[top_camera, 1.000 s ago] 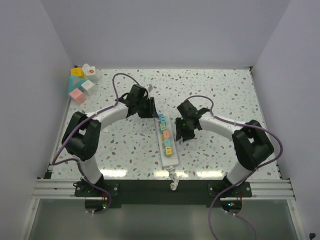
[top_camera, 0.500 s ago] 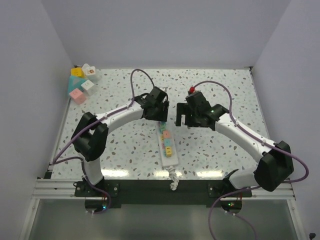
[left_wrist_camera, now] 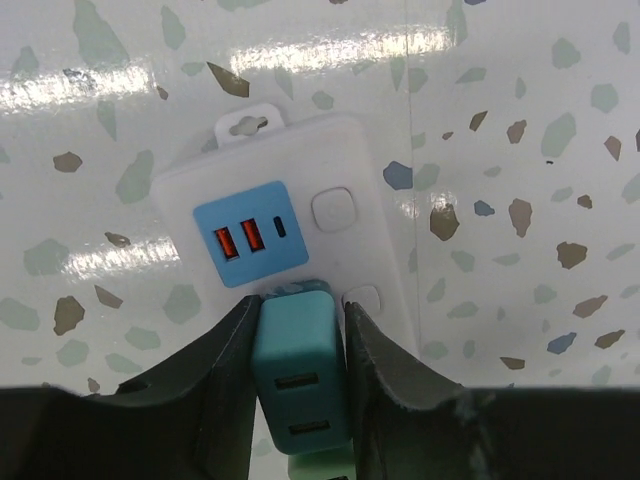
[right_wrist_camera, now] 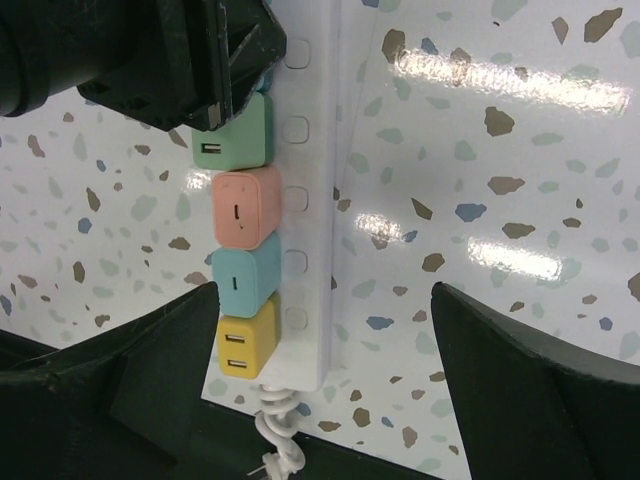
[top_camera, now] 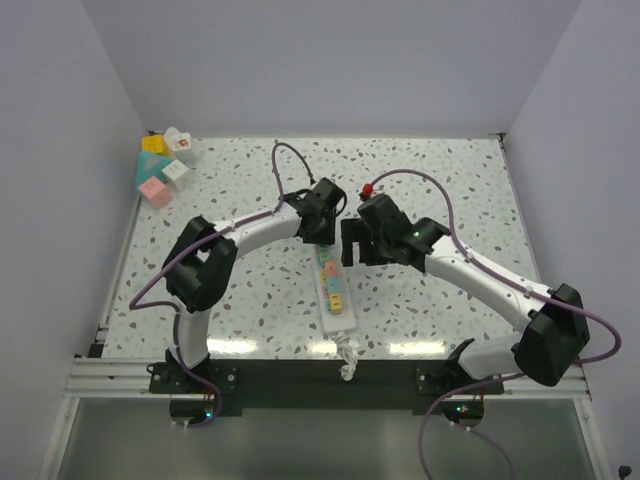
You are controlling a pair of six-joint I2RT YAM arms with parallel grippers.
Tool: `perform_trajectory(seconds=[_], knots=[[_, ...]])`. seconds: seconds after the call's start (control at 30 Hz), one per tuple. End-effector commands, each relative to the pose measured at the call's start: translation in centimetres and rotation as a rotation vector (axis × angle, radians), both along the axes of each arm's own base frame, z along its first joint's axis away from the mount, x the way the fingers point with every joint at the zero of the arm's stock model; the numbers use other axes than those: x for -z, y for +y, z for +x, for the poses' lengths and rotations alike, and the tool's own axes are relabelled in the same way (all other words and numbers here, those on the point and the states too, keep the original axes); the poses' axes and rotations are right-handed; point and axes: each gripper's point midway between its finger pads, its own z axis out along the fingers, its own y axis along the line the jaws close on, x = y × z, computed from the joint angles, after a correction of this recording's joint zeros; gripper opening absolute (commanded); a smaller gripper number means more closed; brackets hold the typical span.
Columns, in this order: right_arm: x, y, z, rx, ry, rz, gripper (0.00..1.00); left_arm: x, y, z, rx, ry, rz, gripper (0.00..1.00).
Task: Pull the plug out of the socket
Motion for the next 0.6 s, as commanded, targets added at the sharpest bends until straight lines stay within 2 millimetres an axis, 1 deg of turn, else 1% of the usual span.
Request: perform_trajectory(seconds=[0.0,0.03,0.07,0.13,0.17,0.23,0.27,0.37,0.4,0.47,0.5,0.57], knots=[[0.2,0.7,0.4,0.000,-0.019,-0.014,0.89,3.2,1.0,-1.8,-0.045,0.092,0.035,0.31],[0.3,0.9,0.3,-0.010,-0.017,-0.013,0.87,3.8,1.0,-2.0,-0.049,0.103,0.035,0.25],[0.7,1.5,-0.1,-0.030,-0.008,-0.021,0.86,4.2,1.0,-2.1,-0.053,0.106,0.031,0.12],[1.2,2.2,-0.6,-0.050,-0.002,-0.026,0.85,5.4,1.3,-2.6,-0.065,0.129,0.038,0.01],[1.8,2.9,-1.5,-0.076,0.007,-0.036,0.83,5.7,1.4,-2.7,-0.070,0.131,0.044,0.00],[2.4,3.5,-2.3,-0.075,0.018,-0.041,0.82,6.4,1.6,-2.9,-0.077,0.142,0.054,0.00],[2.9,3.9,-3.1,-0.079,0.021,-0.051,0.81,6.4,1.6,-2.9,-0.078,0.144,0.053,0.00],[3.7,5.0,-4.3,-0.049,0.032,-0.026,0.75,6.7,1.6,-3.1,-0.090,0.149,0.042,0.00],[3.8,5.2,-4.6,-0.043,0.033,-0.021,0.71,6.7,1.6,-3.2,-0.091,0.151,0.039,0.00],[4.2,5.9,-5.3,-0.018,0.042,-0.015,0.67,6.7,1.5,-3.2,-0.094,0.149,0.035,0.00],[4.9,6.0,-5.4,0.002,0.059,-0.026,0.65,6.8,1.6,-3.0,-0.096,0.147,0.040,0.00],[5.4,6.7,-6.1,-0.001,0.076,-0.039,0.63,6.9,1.6,-2.9,-0.098,0.148,0.048,0.00]])
